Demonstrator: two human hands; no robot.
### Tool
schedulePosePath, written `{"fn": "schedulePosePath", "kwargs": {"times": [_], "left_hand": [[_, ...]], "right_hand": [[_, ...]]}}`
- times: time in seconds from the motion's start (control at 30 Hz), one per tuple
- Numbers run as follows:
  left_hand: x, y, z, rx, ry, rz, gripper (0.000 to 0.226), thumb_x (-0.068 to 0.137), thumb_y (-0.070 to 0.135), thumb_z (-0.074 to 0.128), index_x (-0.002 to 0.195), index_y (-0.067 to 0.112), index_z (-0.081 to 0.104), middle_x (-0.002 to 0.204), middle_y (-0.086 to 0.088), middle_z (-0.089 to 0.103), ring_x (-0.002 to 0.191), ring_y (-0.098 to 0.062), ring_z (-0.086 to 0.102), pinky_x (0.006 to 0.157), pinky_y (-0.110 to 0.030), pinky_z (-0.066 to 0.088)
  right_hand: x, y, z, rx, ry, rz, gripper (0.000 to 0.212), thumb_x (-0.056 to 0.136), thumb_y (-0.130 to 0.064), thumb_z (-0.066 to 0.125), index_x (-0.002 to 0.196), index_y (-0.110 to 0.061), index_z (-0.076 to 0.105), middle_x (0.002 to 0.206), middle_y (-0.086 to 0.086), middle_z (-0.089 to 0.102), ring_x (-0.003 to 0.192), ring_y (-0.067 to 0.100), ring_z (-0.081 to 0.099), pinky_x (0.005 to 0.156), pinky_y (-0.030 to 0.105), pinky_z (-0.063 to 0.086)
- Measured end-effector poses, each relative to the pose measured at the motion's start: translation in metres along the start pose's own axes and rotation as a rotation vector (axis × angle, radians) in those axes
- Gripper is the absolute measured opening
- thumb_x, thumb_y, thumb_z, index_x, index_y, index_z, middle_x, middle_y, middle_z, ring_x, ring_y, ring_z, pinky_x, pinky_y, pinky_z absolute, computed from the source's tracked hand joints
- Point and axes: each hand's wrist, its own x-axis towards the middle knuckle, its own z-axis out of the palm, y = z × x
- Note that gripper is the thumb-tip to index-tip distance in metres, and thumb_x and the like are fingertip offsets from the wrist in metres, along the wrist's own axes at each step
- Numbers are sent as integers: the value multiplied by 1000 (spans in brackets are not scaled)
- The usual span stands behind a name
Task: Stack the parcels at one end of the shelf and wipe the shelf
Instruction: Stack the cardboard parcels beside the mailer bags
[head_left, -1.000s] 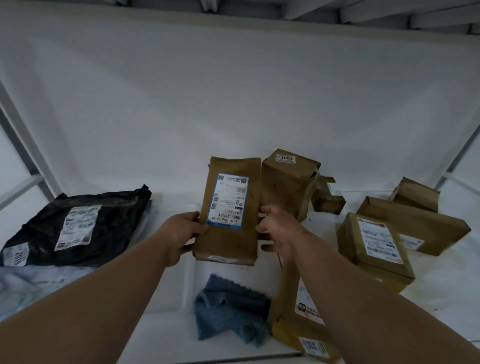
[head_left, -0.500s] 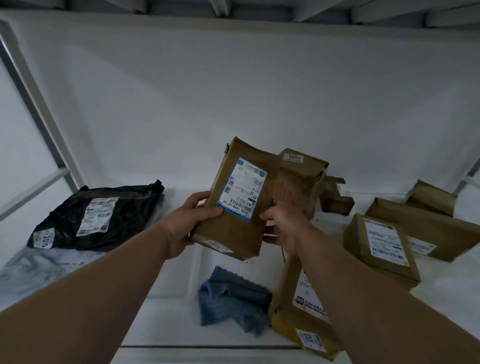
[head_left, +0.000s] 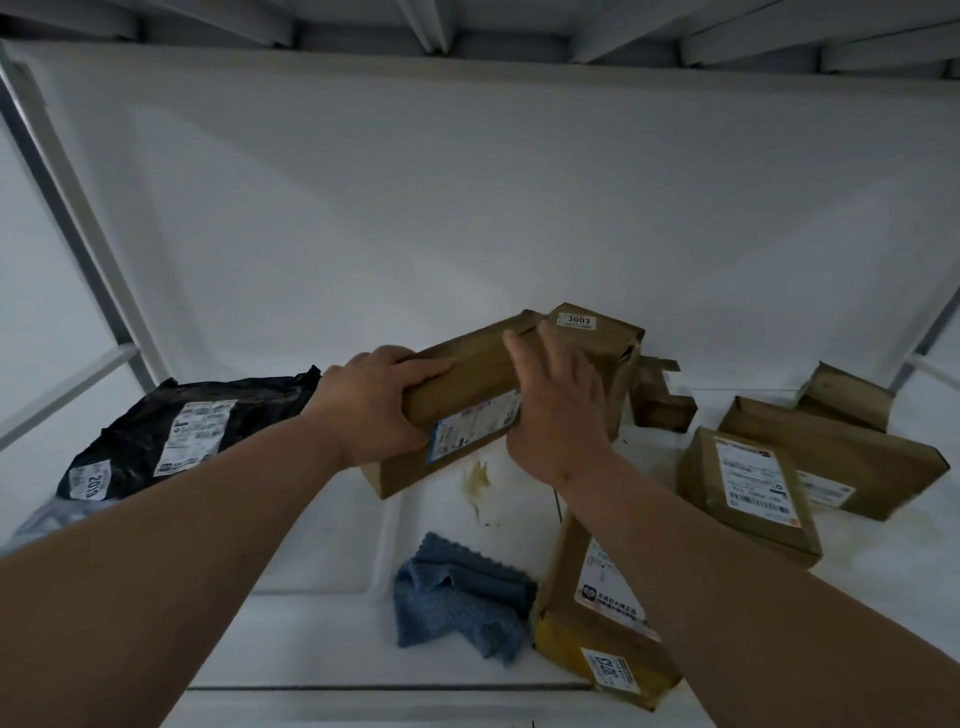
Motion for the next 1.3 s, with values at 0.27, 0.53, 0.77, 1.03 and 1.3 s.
{"fn": "schedulePosePath", "kwargs": {"times": [0.27, 0.53, 0.77, 1.03, 1.3], "left_hand": [[2, 16, -12, 453, 152, 474, 70, 75, 36, 61, 138, 53, 35, 143, 10, 41, 128, -18, 37, 109, -41, 17], [10, -2, -15, -426, 496, -292, 103, 73, 46, 76, 153, 34, 12, 159, -1, 21, 145, -28, 19, 115, -51, 23], [1, -26, 27, -1040, -67, -532, 75, 87, 58, 57, 151, 33, 26, 154, 2, 34, 138, -23, 37, 113, -45, 31], [5, -22, 33, -1248, -204, -435, 32, 97, 33, 54, 129, 32, 59, 118, 4, 68, 103, -17, 63, 85, -32, 48], [2, -36, 37, -1199, -252, -551, 21, 96, 32, 55, 115, 29, 65, 112, 1, 69, 94, -18, 63, 79, -33, 51]], "right_hand": [[19, -13, 8, -157, -241, -155, 108, 74, -31, 70, 152, -33, -5, 159, 2, 18, 147, 31, 13, 115, 61, 14], [23, 8, -4, 798, -78, 385, 60, 66, -9, 83, 110, -21, 45, 112, -2, 60, 98, 17, 58, 82, 34, 52], [14, 18, -2, 1450, -155, 695, 35, 76, -10, 77, 99, -31, 59, 107, -1, 70, 102, 22, 62, 92, 52, 49], [10, 10, 8, 1451, -335, 663, 27, 79, -7, 72, 100, -23, 70, 106, 1, 74, 105, 23, 64, 94, 48, 50], [20, 0, 30, 1366, -413, 715, 30, 84, -23, 71, 114, -21, 66, 102, -1, 71, 98, 20, 63, 90, 43, 51]]}}
